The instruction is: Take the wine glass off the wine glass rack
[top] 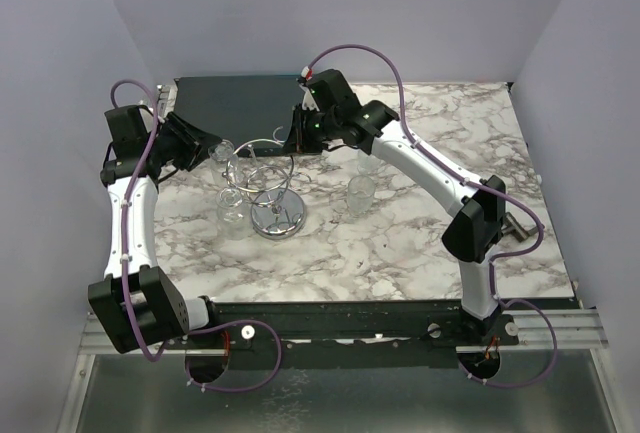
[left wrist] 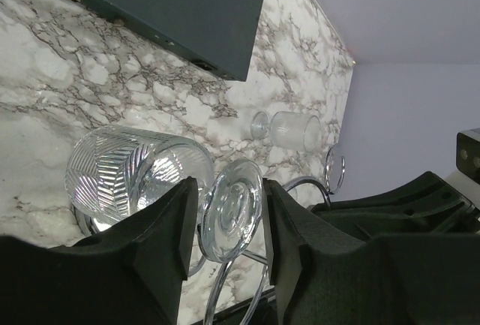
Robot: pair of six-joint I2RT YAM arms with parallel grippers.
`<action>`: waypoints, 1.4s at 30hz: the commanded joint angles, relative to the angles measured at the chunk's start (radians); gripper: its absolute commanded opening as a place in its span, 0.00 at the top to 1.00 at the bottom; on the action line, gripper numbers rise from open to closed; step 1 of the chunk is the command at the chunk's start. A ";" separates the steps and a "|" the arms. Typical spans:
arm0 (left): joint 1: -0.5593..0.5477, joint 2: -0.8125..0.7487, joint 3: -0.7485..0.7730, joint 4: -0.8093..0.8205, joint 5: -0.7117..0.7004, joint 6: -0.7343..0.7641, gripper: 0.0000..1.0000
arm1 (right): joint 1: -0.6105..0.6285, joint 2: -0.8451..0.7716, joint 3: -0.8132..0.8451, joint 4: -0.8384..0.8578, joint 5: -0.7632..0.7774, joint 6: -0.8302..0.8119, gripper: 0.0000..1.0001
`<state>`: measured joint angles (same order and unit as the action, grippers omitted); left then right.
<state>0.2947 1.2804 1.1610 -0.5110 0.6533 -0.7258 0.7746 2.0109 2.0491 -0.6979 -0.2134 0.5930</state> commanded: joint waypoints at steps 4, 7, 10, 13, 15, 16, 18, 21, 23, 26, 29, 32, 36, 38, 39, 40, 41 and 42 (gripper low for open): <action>0.008 0.008 -0.019 0.048 0.061 -0.009 0.60 | -0.017 0.032 0.028 0.023 0.057 0.006 1.00; 0.009 0.008 -0.024 0.050 0.059 -0.009 0.62 | -0.017 0.031 0.026 0.023 0.057 0.008 1.00; 0.008 0.010 -0.032 0.057 0.062 -0.012 0.67 | -0.017 0.029 0.023 0.024 0.057 0.009 1.00; 0.008 0.008 -0.037 0.066 0.064 -0.015 0.71 | -0.017 0.027 0.014 0.028 0.054 0.010 1.00; 0.008 0.007 -0.040 0.073 0.065 -0.015 0.74 | -0.018 0.028 0.010 0.029 0.051 0.011 1.00; 0.008 0.005 -0.043 0.077 0.065 -0.016 0.77 | -0.017 0.028 0.010 0.031 0.051 0.012 1.00; 0.008 0.002 -0.046 0.088 0.067 -0.017 0.82 | -0.017 0.028 0.005 0.031 0.048 0.011 1.00; 0.008 -0.009 -0.059 0.124 0.067 -0.023 0.85 | -0.017 0.029 0.003 0.030 0.044 0.013 1.00; 0.008 -0.016 -0.068 0.147 0.060 -0.028 0.86 | -0.018 0.028 -0.001 0.030 0.042 0.014 1.00; 0.009 -0.025 -0.073 0.170 0.048 -0.031 0.87 | -0.016 0.024 -0.004 0.029 0.042 0.014 1.00; 0.008 -0.040 -0.086 0.197 0.028 -0.034 0.87 | -0.015 0.019 -0.009 0.030 0.043 0.016 1.00; 0.010 -0.060 -0.106 0.254 0.020 -0.059 0.87 | -0.014 0.018 -0.018 0.031 0.043 0.016 1.00; 0.009 -0.081 -0.124 0.290 0.005 -0.080 0.91 | -0.012 0.016 -0.025 0.028 0.049 0.018 1.00; 0.009 -0.094 -0.132 0.300 -0.009 -0.080 0.93 | -0.011 0.015 -0.031 0.029 0.051 0.016 1.00; 0.009 -0.103 -0.136 0.309 -0.019 -0.080 0.93 | -0.010 0.015 -0.033 0.030 0.051 0.017 1.00; 0.009 -0.111 -0.142 0.320 -0.028 -0.079 0.94 | -0.009 0.015 -0.035 0.029 0.051 0.016 1.00; 0.010 -0.120 -0.148 0.333 -0.037 -0.082 0.94 | -0.008 0.015 -0.036 0.029 0.055 0.016 1.00; 0.009 -0.127 -0.156 0.349 -0.045 -0.086 0.94 | -0.008 0.014 -0.039 0.029 0.057 0.017 1.00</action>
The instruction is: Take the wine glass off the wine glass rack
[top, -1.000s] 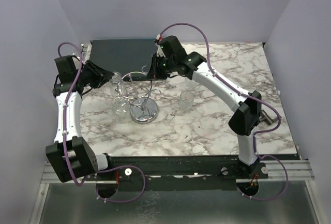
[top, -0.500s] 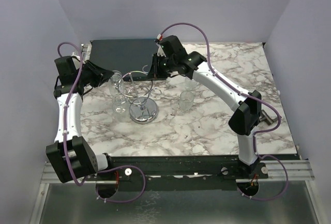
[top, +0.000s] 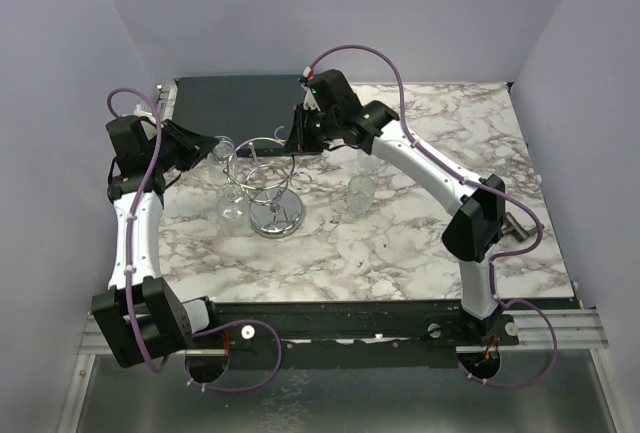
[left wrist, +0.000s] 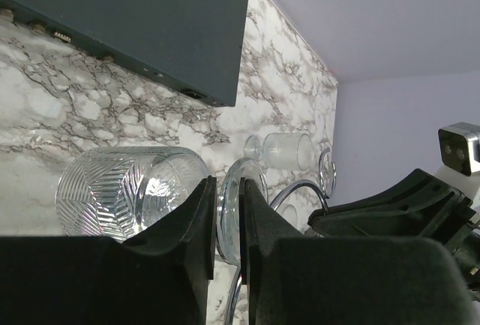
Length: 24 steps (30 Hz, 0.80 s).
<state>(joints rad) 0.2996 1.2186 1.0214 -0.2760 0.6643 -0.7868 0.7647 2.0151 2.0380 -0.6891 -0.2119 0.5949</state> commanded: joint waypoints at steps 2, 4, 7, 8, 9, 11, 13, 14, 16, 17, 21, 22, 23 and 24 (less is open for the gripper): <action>0.005 -0.077 -0.029 0.142 -0.068 -0.038 0.94 | 0.003 0.010 -0.032 0.020 0.058 0.014 1.00; 0.004 -0.088 -0.037 0.156 -0.088 -0.043 0.96 | 0.005 0.009 -0.037 0.020 0.059 0.015 1.00; 0.004 -0.091 -0.049 0.185 -0.094 -0.049 0.96 | 0.007 0.011 -0.039 0.019 0.060 0.014 1.00; 0.004 -0.089 -0.054 0.195 -0.093 -0.055 0.96 | 0.007 0.012 -0.039 0.017 0.061 0.013 1.00; 0.004 -0.089 -0.059 0.205 -0.091 -0.059 0.96 | 0.007 0.012 -0.041 0.017 0.062 0.013 1.00; 0.005 -0.093 -0.073 0.231 -0.085 -0.069 0.96 | 0.008 0.014 -0.045 0.018 0.063 0.013 1.00; 0.004 -0.096 -0.082 0.247 -0.080 -0.073 0.94 | 0.010 0.013 -0.050 0.018 0.066 0.013 1.00; 0.004 -0.094 -0.083 0.250 -0.078 -0.074 0.92 | 0.009 0.012 -0.053 0.020 0.066 0.013 1.00; 0.005 -0.083 -0.083 0.253 -0.065 -0.074 0.82 | 0.010 0.014 -0.054 0.019 0.065 0.013 1.00; 0.005 -0.079 -0.085 0.256 -0.059 -0.073 0.78 | 0.011 0.014 -0.054 0.019 0.066 0.013 1.00; 0.004 -0.077 -0.094 0.261 -0.054 -0.074 0.70 | 0.011 0.015 -0.054 0.020 0.067 0.012 1.00; 0.004 -0.076 -0.096 0.261 -0.052 -0.072 0.70 | 0.011 0.015 -0.054 0.019 0.067 0.010 1.00; 0.004 -0.075 -0.096 0.262 -0.047 -0.070 0.70 | 0.012 0.017 -0.053 0.018 0.067 0.011 1.00; 0.005 -0.074 -0.096 0.262 -0.044 -0.068 0.69 | 0.011 0.018 -0.053 0.019 0.067 0.010 1.00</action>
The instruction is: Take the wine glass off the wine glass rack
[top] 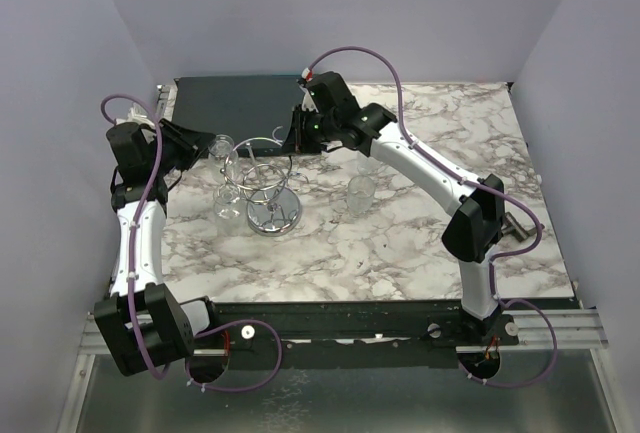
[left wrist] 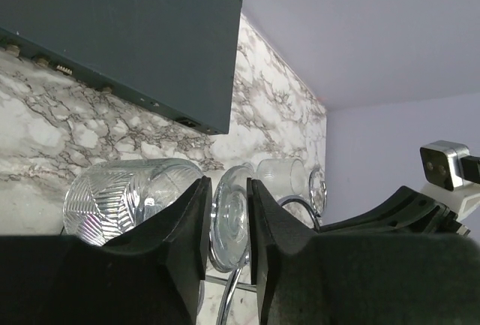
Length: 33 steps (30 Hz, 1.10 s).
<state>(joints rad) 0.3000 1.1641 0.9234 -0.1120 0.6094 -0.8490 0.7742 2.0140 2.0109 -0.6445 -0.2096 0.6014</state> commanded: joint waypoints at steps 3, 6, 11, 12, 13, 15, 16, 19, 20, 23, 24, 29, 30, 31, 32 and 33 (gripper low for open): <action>0.005 -0.016 0.000 0.098 0.024 0.004 0.68 | 0.002 0.019 -0.028 -0.023 0.063 0.005 1.00; 0.003 -0.010 0.001 0.094 0.040 0.022 0.67 | 0.002 0.020 -0.026 -0.023 0.061 0.005 1.00; 0.004 0.019 0.011 0.065 0.062 0.061 0.67 | 0.001 0.025 -0.021 -0.024 0.058 0.006 1.00; 0.005 0.024 0.013 0.060 0.065 0.071 0.67 | 0.002 0.026 -0.021 -0.026 0.058 0.005 1.00; 0.005 0.030 0.017 0.054 0.070 0.079 0.67 | 0.002 0.026 -0.019 -0.027 0.059 0.005 1.00; 0.004 0.040 0.021 0.047 0.083 0.093 0.67 | 0.002 0.027 -0.019 -0.028 0.062 0.005 1.00; 0.004 0.045 0.023 0.046 0.090 0.097 0.68 | 0.002 0.028 -0.019 -0.029 0.062 0.005 1.00; 0.004 0.051 0.022 0.044 0.098 0.098 0.70 | 0.001 0.030 -0.017 -0.032 0.061 0.005 1.00; 0.004 0.049 0.020 0.045 0.098 0.099 0.72 | 0.002 0.031 -0.017 -0.033 0.062 0.005 1.00; 0.004 0.046 0.019 0.044 0.104 0.096 0.73 | 0.002 0.030 -0.016 -0.032 0.062 0.007 1.00; 0.004 0.045 0.019 0.043 0.104 0.094 0.75 | 0.002 0.030 -0.017 -0.031 0.062 0.006 1.00; 0.004 0.048 0.031 0.037 0.116 0.091 0.76 | 0.002 0.032 -0.018 -0.033 0.062 0.008 1.00; 0.005 0.048 0.034 0.035 0.120 0.093 0.72 | 0.002 0.032 -0.020 -0.033 0.061 0.009 1.00; 0.005 0.046 0.036 0.032 0.123 0.095 0.71 | 0.002 0.031 -0.020 -0.033 0.062 0.008 1.00; 0.004 0.045 0.039 0.026 0.123 0.099 0.68 | 0.003 0.030 -0.019 -0.033 0.061 0.009 1.00; 0.004 0.045 0.044 0.016 0.119 0.101 0.64 | 0.003 0.030 -0.019 -0.035 0.062 0.007 1.00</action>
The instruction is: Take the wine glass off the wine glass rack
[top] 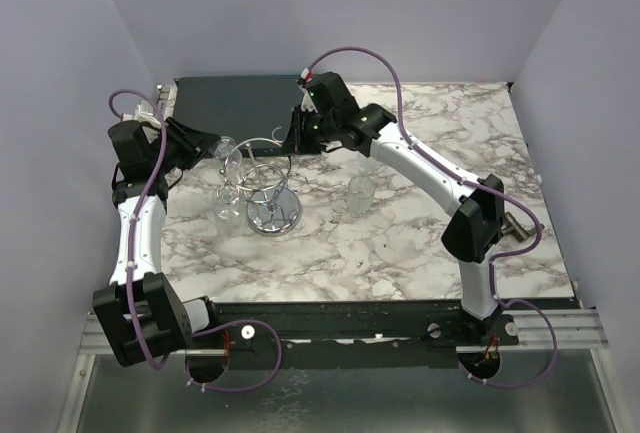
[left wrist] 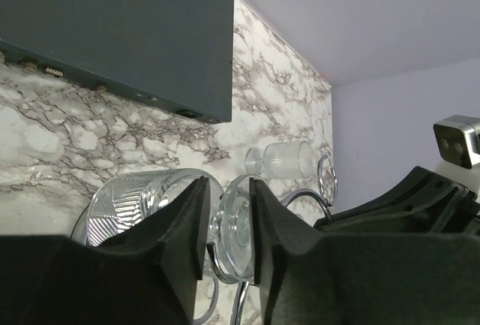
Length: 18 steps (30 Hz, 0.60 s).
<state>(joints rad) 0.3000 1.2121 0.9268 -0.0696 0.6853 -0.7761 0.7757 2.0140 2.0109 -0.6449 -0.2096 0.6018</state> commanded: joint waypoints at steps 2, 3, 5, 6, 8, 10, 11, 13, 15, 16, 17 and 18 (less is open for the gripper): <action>0.005 -0.005 0.047 -0.048 0.043 0.040 0.62 | 0.001 0.030 -0.019 -0.034 0.062 0.007 1.00; 0.004 -0.003 0.049 -0.058 0.043 0.046 0.62 | 0.002 0.031 -0.018 -0.035 0.062 0.006 1.00; 0.004 -0.006 0.052 -0.080 0.039 0.060 0.61 | 0.002 0.030 -0.019 -0.035 0.062 0.006 1.00; 0.005 -0.008 0.054 -0.088 0.039 0.066 0.61 | 0.002 0.030 -0.019 -0.035 0.064 0.005 1.00; 0.005 -0.016 0.055 -0.102 0.036 0.079 0.61 | 0.001 0.031 -0.020 -0.035 0.062 0.005 1.00; 0.005 -0.019 0.060 -0.125 0.036 0.097 0.61 | 0.002 0.034 -0.019 -0.036 0.061 0.004 1.00; 0.006 -0.019 0.062 -0.138 0.034 0.105 0.61 | 0.002 0.033 -0.020 -0.036 0.061 0.005 1.00; 0.008 -0.025 0.058 -0.142 0.034 0.110 0.62 | 0.002 0.035 -0.019 -0.036 0.060 0.004 1.00; 0.007 -0.024 0.058 -0.144 0.037 0.110 0.63 | 0.001 0.036 -0.018 -0.037 0.059 0.004 1.00; 0.009 -0.025 0.059 -0.145 0.036 0.110 0.64 | 0.002 0.036 -0.018 -0.036 0.059 0.005 1.00; 0.009 -0.027 0.061 -0.145 0.035 0.110 0.64 | 0.002 0.035 -0.016 -0.038 0.060 0.004 1.00; 0.010 -0.027 0.063 -0.145 0.031 0.110 0.65 | 0.002 0.037 -0.016 -0.038 0.059 0.004 1.00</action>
<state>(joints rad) 0.3012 1.2110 0.9592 -0.1844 0.6998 -0.6975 0.7773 2.0140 2.0109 -0.6445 -0.2096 0.6022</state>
